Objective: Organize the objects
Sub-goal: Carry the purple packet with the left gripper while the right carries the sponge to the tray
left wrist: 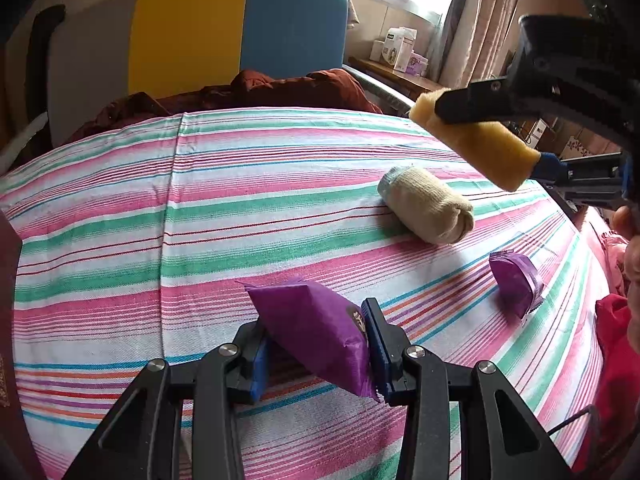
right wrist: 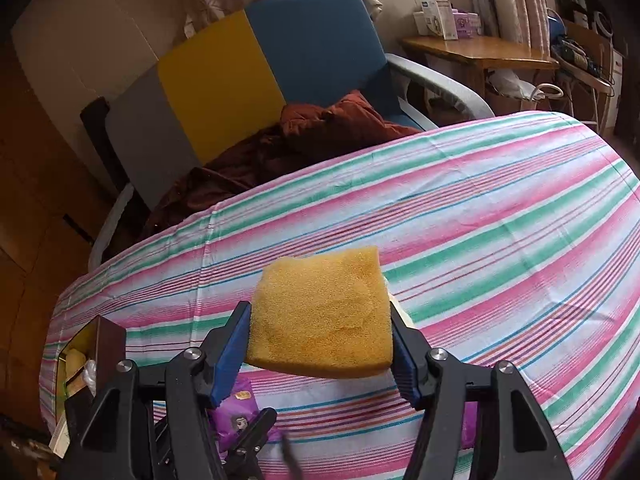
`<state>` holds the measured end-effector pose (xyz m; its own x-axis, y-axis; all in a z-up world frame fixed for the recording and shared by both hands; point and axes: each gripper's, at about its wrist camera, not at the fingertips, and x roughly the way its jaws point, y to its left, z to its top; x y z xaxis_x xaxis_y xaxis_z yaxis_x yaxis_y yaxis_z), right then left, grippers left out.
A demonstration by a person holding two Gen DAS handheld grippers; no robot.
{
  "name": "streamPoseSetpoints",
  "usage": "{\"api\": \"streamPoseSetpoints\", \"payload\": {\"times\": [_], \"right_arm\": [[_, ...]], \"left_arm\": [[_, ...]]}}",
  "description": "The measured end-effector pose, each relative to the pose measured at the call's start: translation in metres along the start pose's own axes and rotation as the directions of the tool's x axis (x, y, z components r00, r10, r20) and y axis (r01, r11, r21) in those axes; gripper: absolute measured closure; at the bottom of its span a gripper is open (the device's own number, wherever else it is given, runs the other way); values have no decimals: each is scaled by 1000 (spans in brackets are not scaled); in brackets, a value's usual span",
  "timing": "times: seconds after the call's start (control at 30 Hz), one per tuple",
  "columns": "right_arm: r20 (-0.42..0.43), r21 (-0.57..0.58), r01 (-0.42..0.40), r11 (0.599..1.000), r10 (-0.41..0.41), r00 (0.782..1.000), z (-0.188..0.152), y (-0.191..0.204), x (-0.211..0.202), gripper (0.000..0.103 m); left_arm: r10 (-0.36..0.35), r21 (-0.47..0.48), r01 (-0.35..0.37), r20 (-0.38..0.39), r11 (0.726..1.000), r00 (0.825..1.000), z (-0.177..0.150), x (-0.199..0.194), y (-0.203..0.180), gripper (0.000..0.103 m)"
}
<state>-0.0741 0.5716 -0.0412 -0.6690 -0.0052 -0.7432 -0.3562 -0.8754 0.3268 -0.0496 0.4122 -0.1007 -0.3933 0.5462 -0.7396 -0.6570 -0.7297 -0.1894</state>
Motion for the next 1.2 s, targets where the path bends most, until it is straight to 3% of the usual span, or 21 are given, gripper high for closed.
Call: {"api": "streamPoseSetpoints", "payload": {"times": [0.27, 0.6, 0.77, 1.07, 1.2], "right_arm": [[36, -74, -52, 996, 55, 998, -1, 17, -6, 39], [-7, -180, -51, 982, 50, 999, -9, 37, 5, 39], [-40, -244, -57, 968, 49, 998, -15, 48, 12, 39], [-112, -347, -52, 936, 14, 994, -31, 66, 26, 39], [-102, -357, -20, 934, -18, 995, -33, 67, 28, 39]], "left_arm": [[7, 6, -7, 2, 1000, 1000, 1, -1, -2, 62], [26, -39, -26, 1, 999, 1000, -3, -14, 8, 63], [70, -14, -70, 2, 997, 998, -11, -35, 11, 63], [103, 29, -106, 91, 994, 991, -14, -94, 12, 63], [138, 46, -145, 141, 988, 980, -16, -123, 19, 62]]}}
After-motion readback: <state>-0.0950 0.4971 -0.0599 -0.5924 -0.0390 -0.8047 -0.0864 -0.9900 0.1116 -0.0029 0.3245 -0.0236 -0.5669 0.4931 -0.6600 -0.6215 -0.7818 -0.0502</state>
